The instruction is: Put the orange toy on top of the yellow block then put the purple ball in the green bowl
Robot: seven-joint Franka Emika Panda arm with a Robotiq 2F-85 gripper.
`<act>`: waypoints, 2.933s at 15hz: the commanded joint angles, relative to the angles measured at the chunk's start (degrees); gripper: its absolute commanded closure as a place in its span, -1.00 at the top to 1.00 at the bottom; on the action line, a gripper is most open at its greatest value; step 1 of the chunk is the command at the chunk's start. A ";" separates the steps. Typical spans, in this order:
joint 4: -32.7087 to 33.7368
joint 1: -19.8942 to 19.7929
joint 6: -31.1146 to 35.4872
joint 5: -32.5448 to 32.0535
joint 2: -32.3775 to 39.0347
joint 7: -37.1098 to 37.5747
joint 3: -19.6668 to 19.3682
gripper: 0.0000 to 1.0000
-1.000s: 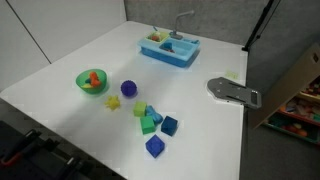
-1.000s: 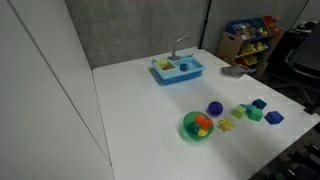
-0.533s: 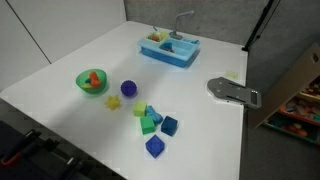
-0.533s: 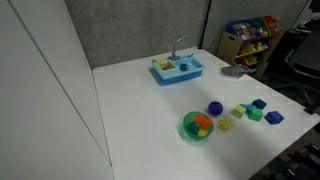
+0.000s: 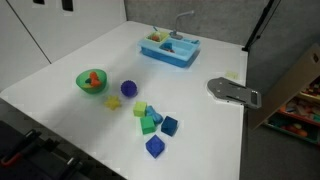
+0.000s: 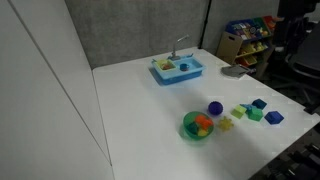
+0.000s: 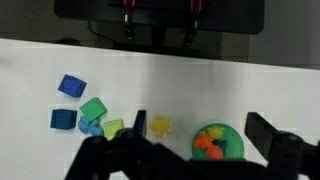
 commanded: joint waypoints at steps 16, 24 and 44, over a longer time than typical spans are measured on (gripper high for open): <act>0.17 0.62 8.85 -3.14 13.00 -6.82 1.32 1.00; 0.72 4.22 13.88 -7.42 19.18 -7.84 4.46 1.00; -6.79 5.04 47.33 -0.01 24.24 -8.94 8.05 1.00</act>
